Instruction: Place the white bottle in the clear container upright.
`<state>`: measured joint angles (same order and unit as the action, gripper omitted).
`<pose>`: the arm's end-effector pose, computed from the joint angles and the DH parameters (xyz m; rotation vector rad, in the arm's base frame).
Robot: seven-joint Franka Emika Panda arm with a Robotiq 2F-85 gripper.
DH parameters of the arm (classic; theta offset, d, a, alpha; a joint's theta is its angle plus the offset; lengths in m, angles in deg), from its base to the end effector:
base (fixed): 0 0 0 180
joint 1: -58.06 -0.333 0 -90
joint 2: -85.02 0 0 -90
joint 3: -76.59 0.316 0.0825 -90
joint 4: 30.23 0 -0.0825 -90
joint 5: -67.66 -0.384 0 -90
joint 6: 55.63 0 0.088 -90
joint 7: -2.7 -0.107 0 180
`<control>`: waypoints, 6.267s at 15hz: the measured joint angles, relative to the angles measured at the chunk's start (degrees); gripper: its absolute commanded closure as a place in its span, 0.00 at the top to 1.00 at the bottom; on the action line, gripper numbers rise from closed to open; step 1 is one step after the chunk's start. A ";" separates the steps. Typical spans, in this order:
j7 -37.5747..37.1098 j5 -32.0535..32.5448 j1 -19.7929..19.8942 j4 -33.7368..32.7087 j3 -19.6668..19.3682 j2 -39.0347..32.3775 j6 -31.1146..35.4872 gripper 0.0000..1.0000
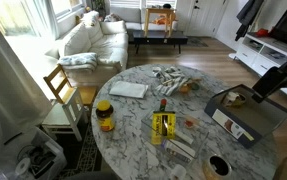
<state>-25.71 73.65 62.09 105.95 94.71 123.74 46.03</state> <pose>0.3475 0.0978 0.5520 2.8375 -0.4182 0.2066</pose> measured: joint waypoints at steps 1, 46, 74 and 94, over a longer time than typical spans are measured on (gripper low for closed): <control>0.00 0.00 0.00 0.00 0.00 0.00 0.00 1.00; 56.80 -20.63 -9.28 -2.69 -14.94 -41.39 32.12 0.50; 67.10 -34.81 -6.01 -3.49 -8.70 -50.74 42.58 0.43; 64.11 -26.41 -5.81 -6.50 -7.76 -55.26 42.62 0.54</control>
<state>38.41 47.24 56.27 99.45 86.95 68.48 88.65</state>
